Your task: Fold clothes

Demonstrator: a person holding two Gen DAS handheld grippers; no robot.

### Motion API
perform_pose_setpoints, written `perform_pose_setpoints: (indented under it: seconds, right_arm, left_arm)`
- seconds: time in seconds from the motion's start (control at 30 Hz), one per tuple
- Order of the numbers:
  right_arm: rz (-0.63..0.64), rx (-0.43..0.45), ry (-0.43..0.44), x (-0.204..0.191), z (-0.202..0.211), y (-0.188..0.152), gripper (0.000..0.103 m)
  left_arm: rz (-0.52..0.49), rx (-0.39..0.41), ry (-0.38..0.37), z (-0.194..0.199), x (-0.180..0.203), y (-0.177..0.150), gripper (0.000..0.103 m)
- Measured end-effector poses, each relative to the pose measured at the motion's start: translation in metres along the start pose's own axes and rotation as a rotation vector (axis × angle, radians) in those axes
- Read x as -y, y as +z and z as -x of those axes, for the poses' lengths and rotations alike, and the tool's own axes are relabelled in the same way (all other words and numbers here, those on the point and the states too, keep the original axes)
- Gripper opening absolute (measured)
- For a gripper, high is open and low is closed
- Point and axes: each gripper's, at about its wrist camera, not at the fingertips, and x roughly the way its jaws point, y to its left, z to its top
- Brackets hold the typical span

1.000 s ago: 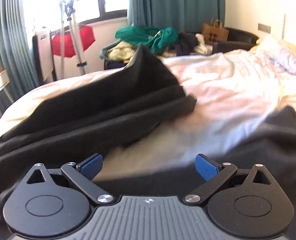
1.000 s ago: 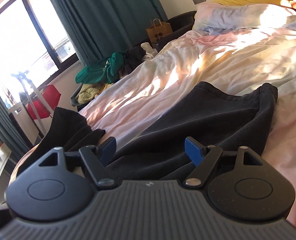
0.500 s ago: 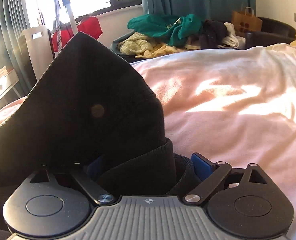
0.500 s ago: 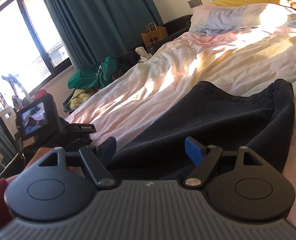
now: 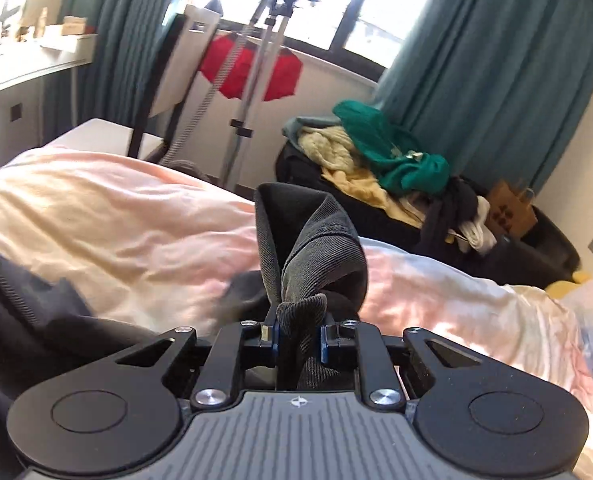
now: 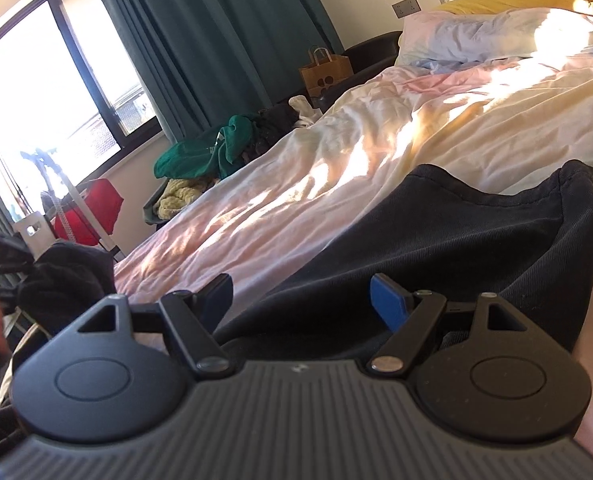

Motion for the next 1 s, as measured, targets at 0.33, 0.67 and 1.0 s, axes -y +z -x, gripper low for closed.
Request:
perform_pose_setpoints:
  seconds: [0.33,0.67,1.0]
  right_arm:
    - [0.054,-0.087,0.1,-0.022,-0.003,-0.015,0.078]
    - [0.023,-0.155,0.335,-0.039,-0.001,-0.027,0.079]
    - [-0.192,-0.437,0.623,-0.038,-0.017,-0.045,0.079]
  left_arm:
    - [0.036,-0.068,0.084,0.047,-0.143,-0.031,0.036]
    - [-0.012,0.09,0.06,0.196,-0.106,-0.063,0.083]
    - [-0.027,0.194,0.041,0.268,-0.112,-0.099,0.085]
